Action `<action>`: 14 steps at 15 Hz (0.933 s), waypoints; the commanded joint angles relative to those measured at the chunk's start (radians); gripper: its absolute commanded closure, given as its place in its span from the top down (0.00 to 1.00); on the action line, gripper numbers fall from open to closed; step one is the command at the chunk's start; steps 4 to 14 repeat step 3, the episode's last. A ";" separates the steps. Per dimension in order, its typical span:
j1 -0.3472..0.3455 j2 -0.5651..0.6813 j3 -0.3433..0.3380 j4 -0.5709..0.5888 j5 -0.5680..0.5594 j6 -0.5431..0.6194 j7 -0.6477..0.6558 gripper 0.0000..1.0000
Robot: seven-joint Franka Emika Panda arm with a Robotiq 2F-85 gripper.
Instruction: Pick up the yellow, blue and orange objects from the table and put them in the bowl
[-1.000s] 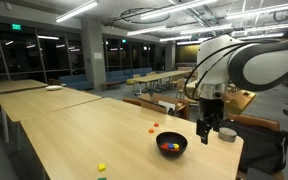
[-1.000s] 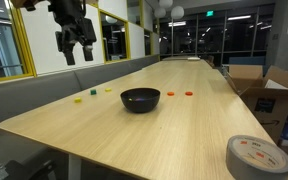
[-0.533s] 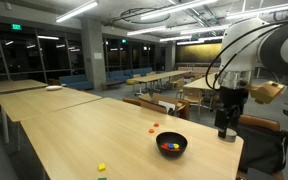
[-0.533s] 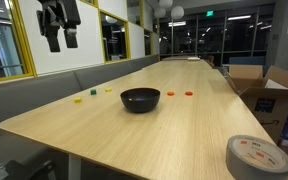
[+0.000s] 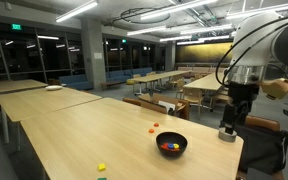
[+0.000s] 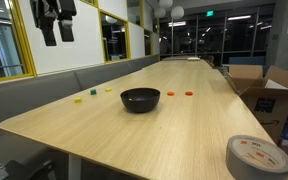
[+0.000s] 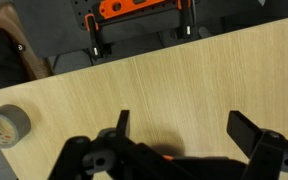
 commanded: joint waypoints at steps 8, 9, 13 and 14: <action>-0.031 -0.002 0.023 0.002 0.020 -0.003 -0.022 1.00; -0.031 -0.002 0.023 0.002 0.020 -0.003 -0.022 1.00; -0.031 -0.002 0.023 0.002 0.020 -0.003 -0.022 1.00; -0.031 -0.002 0.023 0.002 0.020 -0.003 -0.022 1.00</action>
